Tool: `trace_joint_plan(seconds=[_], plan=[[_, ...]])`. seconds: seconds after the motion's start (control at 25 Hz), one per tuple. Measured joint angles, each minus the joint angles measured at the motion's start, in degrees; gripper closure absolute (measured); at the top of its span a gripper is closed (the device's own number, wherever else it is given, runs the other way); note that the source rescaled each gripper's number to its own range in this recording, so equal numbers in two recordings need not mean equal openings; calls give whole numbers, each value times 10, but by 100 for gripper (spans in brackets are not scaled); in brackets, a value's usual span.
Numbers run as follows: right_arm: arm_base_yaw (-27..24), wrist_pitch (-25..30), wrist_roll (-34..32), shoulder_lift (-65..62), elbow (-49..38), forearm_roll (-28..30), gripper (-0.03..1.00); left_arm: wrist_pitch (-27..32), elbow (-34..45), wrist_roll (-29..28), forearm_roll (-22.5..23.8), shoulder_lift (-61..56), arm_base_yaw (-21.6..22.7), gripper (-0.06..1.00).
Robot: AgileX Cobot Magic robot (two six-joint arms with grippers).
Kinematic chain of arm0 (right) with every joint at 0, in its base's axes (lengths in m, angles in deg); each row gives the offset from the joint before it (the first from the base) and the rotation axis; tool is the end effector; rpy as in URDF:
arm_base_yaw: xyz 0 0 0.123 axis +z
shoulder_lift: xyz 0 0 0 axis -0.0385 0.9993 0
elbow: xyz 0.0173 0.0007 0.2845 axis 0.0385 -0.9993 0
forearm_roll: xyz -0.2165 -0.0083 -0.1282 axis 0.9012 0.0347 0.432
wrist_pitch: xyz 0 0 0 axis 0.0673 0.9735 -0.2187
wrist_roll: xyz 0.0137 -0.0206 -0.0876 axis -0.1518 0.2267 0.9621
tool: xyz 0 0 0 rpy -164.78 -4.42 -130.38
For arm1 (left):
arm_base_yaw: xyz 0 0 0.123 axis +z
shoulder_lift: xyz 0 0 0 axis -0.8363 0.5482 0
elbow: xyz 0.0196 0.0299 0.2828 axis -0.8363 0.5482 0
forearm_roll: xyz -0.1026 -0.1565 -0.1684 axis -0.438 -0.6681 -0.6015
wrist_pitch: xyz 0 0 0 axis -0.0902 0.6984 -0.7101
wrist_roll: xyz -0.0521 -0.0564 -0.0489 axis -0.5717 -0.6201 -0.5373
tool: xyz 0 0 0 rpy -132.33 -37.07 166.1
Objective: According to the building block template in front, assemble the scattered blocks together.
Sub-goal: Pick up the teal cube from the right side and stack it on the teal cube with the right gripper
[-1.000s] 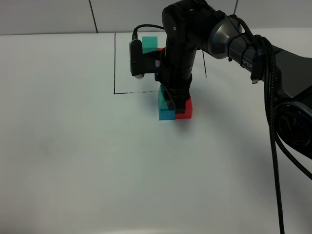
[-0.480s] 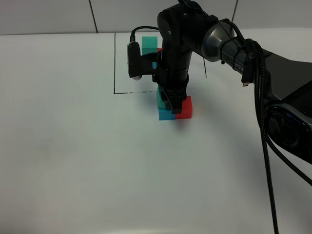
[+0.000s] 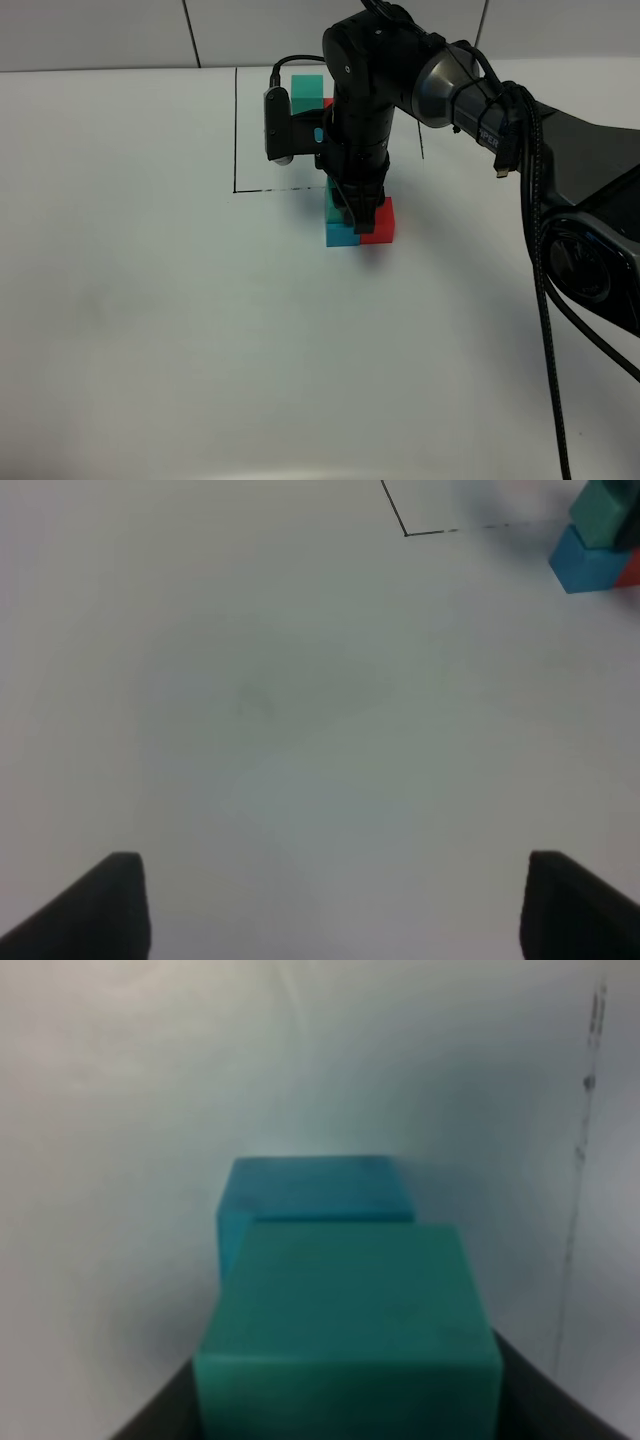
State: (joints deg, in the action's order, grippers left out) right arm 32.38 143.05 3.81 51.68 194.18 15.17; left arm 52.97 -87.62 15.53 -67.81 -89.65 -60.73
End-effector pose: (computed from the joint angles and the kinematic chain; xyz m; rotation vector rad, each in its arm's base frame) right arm 0.4101 0.2808 0.1656 -2.1552 2.0882 -0.0709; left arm -0.0077 -0.0066 0.2777 0.1228 2.0488 -0.1216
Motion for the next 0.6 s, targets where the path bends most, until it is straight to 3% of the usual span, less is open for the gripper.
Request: trace_joint_plan(seconds=[0.6], plan=[[0, 0, -6, -7, 0, -2, 95, 0, 0, 0, 0, 0, 0, 3]])
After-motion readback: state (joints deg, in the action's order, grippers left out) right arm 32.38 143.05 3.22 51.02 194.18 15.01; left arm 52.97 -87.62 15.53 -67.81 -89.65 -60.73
